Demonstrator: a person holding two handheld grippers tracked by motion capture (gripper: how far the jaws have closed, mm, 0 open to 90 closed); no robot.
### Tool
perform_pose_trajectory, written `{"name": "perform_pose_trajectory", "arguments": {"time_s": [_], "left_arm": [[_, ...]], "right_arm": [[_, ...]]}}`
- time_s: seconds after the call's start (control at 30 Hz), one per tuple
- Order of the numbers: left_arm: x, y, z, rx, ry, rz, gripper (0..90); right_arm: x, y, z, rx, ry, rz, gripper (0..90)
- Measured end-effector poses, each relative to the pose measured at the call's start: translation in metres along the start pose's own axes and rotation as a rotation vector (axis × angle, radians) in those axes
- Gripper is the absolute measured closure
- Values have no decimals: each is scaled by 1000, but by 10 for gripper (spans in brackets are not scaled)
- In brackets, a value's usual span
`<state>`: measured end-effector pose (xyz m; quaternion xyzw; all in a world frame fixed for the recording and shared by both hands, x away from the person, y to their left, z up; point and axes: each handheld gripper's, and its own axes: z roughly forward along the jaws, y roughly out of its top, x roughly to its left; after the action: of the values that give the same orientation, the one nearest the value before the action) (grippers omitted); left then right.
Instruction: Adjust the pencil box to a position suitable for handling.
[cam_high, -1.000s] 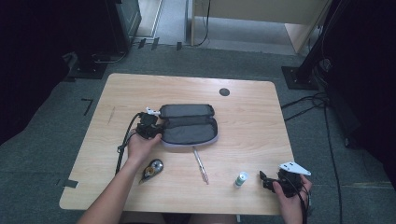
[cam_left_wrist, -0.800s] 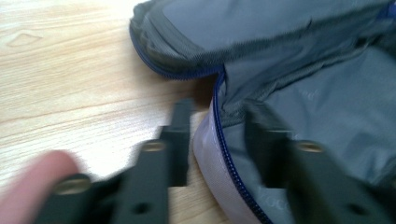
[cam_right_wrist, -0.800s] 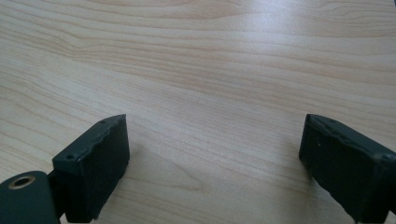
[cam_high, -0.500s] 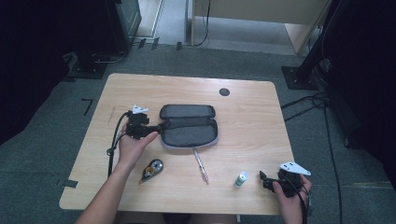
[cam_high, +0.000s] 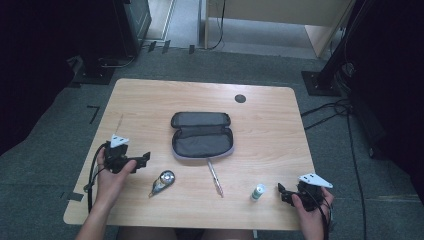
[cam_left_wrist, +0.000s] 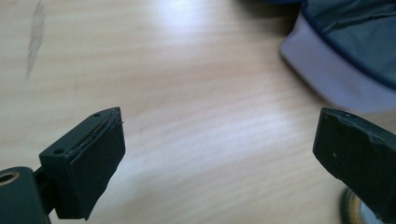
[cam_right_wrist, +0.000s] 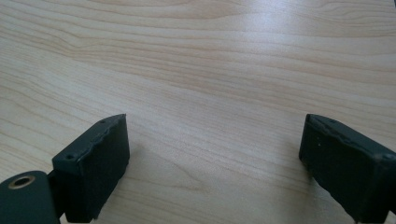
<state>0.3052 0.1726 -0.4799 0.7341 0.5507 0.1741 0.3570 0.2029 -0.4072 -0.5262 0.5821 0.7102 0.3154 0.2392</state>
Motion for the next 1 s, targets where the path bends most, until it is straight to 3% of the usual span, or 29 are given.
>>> {"name": "perform_pose_trajectory", "arguments": {"time_s": [0.03,0.13,0.2,0.3,0.37,0.53,1.0], "left_arm": [[0,0,0,0,0,0,28],[15,-22,-4,22,65,-14,28],[17,-27,-5,30,75,-17,28],[20,-44,-9,58,87,50,0],[21,-49,-11,56,110,66,0],[29,-59,-15,46,157,41,0],[30,-64,-16,49,153,55,0]], "right_arm": [[0,0,0,0,0,0,81],[0,0,0,2,-1,-1,80],[0,0,0,1,-1,-1,80],[1,1,0,1,-6,5,80],[1,1,0,1,-6,5,80],[1,1,1,1,-6,5,80],[1,0,0,0,-7,3,101]]}}
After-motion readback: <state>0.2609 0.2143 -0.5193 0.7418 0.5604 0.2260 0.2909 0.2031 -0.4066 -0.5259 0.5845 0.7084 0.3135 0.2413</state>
